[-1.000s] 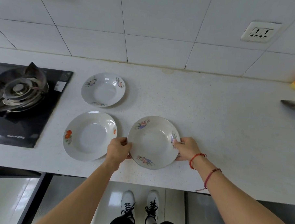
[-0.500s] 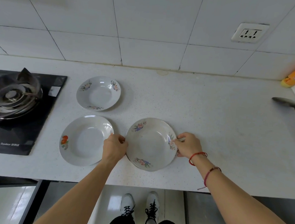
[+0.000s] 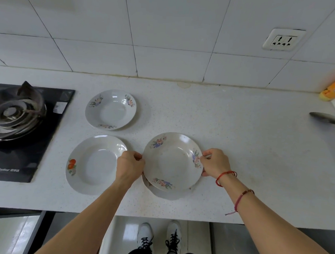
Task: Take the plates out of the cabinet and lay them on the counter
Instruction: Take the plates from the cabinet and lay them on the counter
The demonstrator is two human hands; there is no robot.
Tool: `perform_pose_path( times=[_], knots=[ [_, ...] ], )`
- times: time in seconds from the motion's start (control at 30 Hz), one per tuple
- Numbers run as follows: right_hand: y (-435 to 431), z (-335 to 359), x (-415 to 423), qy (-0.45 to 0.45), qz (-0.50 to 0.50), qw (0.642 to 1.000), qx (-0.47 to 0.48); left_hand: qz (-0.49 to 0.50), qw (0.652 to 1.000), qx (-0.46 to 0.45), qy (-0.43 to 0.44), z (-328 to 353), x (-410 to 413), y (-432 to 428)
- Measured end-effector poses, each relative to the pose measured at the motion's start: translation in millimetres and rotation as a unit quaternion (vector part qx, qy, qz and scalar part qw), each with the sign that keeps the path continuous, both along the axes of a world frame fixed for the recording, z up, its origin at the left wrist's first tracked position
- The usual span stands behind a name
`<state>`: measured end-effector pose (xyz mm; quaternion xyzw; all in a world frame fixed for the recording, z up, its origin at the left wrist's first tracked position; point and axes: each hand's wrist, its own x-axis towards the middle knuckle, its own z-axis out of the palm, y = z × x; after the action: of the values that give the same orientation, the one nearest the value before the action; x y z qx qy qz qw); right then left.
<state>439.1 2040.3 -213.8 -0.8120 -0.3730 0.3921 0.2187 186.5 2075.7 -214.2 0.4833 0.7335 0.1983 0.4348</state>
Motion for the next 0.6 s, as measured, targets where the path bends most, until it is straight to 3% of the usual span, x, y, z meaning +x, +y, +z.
perform_pose_path(
  times=[0.6],
  knots=[
    [124.1,21.6,11.2,0.052,-0.024,0.997,0.051,-0.004,0.999,0.037,0.007,18.7,24.6,136.6]
  ],
)
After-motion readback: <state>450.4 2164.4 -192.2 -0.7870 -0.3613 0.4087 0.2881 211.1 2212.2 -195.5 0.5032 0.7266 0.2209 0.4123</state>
